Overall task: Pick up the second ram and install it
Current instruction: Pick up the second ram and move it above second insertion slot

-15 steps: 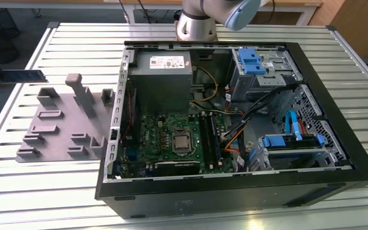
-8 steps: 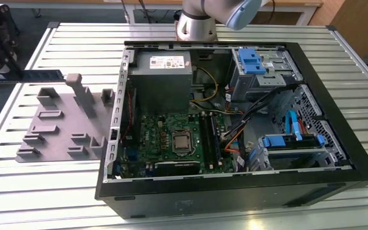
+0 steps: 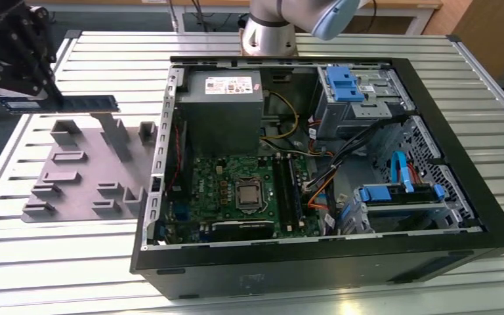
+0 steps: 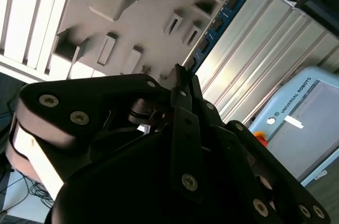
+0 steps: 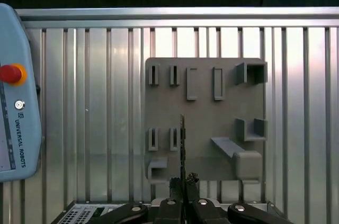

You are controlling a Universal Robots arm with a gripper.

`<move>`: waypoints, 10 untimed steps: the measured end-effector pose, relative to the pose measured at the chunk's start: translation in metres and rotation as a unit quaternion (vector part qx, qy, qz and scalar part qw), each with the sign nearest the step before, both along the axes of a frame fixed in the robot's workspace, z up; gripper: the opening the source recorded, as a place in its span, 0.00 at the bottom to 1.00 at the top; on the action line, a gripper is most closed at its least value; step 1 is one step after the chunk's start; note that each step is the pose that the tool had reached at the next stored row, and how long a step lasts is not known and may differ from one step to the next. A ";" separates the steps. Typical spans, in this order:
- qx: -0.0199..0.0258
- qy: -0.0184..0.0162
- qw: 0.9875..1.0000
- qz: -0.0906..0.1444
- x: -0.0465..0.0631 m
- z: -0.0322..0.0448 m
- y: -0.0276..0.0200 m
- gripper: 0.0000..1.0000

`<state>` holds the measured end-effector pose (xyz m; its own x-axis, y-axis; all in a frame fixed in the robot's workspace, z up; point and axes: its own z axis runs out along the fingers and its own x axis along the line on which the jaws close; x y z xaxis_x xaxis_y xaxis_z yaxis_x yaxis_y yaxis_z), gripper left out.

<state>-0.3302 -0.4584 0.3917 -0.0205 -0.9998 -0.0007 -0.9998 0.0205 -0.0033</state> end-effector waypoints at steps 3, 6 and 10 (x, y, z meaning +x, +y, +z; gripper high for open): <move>0.000 0.000 1.000 0.000 0.014 -0.0004 0.0000 0.14; 0.000 0.000 1.000 0.000 0.027 -0.0009 0.0000 0.14; 0.000 0.000 1.000 0.000 0.045 -0.0014 0.0000 0.14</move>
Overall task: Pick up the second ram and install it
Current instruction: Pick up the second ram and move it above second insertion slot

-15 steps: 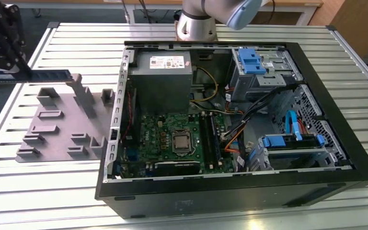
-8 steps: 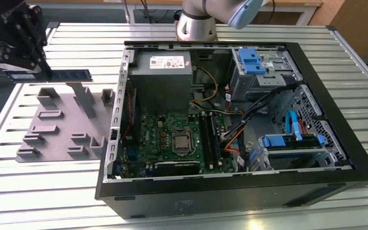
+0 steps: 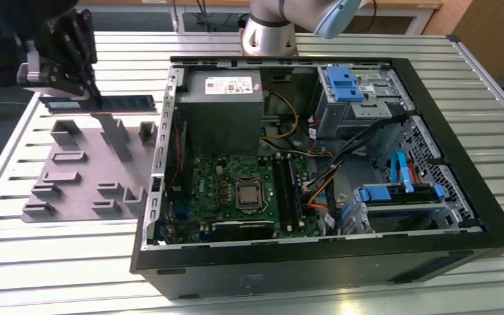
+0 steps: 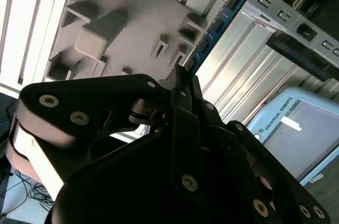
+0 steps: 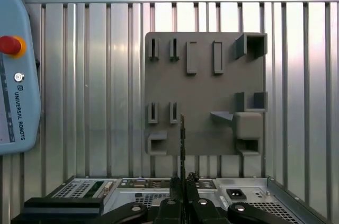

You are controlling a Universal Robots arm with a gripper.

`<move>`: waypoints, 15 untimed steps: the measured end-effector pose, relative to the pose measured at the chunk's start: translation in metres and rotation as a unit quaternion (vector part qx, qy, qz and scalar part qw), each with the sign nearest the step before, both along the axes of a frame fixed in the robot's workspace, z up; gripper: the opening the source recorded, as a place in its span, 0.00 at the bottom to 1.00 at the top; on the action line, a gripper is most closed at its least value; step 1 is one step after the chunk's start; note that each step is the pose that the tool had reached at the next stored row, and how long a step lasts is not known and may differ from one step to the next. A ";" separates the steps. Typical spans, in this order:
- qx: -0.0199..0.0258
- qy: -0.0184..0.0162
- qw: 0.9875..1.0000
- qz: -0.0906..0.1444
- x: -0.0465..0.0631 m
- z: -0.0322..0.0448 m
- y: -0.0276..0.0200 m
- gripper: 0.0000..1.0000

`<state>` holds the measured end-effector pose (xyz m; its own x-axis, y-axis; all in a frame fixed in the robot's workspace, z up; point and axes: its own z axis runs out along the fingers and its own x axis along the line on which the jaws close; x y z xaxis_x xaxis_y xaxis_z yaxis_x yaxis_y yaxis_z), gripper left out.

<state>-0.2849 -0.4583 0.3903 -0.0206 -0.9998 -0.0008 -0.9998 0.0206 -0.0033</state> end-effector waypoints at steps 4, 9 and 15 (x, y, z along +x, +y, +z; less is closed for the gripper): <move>0.000 0.000 1.000 0.000 0.018 -0.0007 0.0000 0.14; 0.000 0.000 1.000 0.000 0.041 -0.0016 0.0000 0.14; 0.000 0.000 1.000 0.000 0.068 -0.0027 0.0000 0.14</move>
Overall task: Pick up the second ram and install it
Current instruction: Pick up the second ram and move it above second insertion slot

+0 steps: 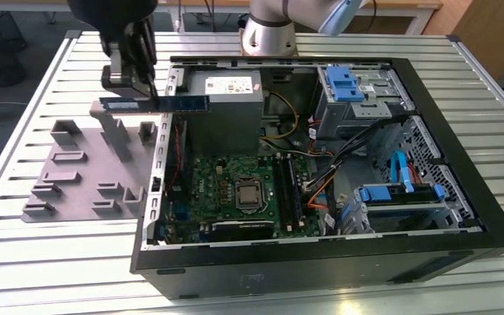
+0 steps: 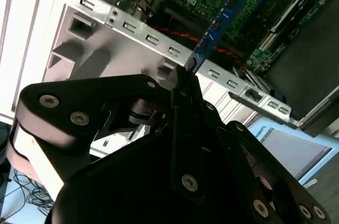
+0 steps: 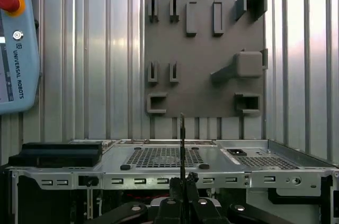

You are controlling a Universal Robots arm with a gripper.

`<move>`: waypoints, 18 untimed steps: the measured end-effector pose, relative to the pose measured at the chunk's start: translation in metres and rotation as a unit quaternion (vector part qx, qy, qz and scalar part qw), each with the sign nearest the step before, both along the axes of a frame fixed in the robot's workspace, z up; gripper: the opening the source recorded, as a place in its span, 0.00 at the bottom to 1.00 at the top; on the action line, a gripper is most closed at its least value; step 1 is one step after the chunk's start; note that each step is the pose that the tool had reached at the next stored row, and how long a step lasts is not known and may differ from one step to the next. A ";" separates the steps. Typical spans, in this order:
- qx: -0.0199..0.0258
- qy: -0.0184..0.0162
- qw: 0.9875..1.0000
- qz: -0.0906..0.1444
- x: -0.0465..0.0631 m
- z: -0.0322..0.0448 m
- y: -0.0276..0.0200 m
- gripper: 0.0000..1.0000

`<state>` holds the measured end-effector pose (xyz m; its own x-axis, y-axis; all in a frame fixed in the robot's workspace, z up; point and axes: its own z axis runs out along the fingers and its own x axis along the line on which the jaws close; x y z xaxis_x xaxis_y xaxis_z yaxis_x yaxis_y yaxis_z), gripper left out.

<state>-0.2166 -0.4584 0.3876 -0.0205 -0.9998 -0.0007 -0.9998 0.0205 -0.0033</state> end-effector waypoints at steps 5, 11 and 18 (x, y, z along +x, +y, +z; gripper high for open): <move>0.000 0.000 1.000 0.000 0.023 -0.0009 0.0000 0.14; 0.000 0.000 1.000 0.000 0.050 -0.0019 0.0000 0.14; 0.000 0.000 1.000 0.000 0.082 -0.0027 0.0000 0.14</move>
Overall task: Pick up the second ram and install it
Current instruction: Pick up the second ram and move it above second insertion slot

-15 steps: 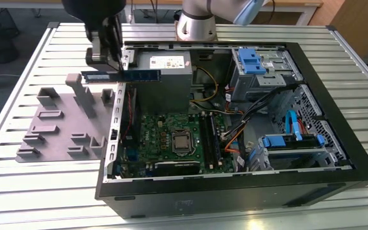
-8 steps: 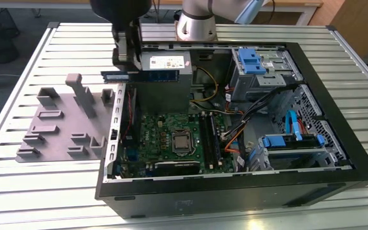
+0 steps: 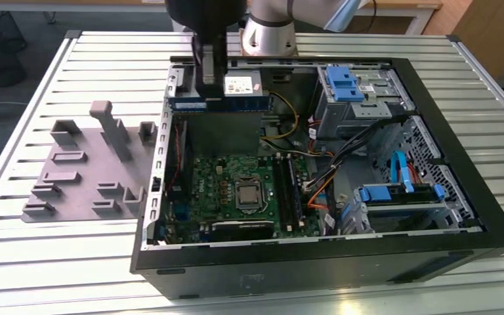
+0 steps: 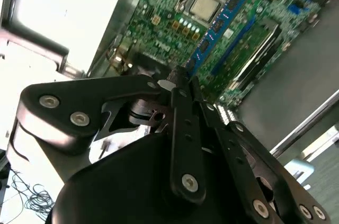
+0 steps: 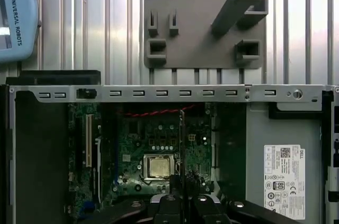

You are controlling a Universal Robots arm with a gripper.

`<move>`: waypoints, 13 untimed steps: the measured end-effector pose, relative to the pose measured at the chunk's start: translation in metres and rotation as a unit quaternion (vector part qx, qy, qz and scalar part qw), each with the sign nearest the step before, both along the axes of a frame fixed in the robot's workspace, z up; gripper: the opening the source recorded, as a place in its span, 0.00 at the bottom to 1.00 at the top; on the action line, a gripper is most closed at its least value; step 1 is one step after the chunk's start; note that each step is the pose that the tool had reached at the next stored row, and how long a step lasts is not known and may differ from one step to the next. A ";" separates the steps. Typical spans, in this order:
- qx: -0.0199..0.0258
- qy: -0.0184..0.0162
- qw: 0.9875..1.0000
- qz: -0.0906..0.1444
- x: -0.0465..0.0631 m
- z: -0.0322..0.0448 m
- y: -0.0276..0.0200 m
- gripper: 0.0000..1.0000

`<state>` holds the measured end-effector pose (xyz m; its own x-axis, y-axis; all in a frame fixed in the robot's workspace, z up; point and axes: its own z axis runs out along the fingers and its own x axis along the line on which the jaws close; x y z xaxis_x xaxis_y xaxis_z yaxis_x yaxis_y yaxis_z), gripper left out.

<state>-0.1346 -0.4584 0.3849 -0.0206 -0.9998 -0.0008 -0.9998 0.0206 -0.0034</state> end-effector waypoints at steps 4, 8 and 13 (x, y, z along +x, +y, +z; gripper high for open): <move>0.000 0.000 1.000 0.000 0.018 -0.0003 0.0000 0.14; 0.000 0.000 1.000 0.000 0.036 -0.0008 0.0000 0.14; 0.000 0.000 1.000 0.000 0.059 -0.0013 0.0000 0.14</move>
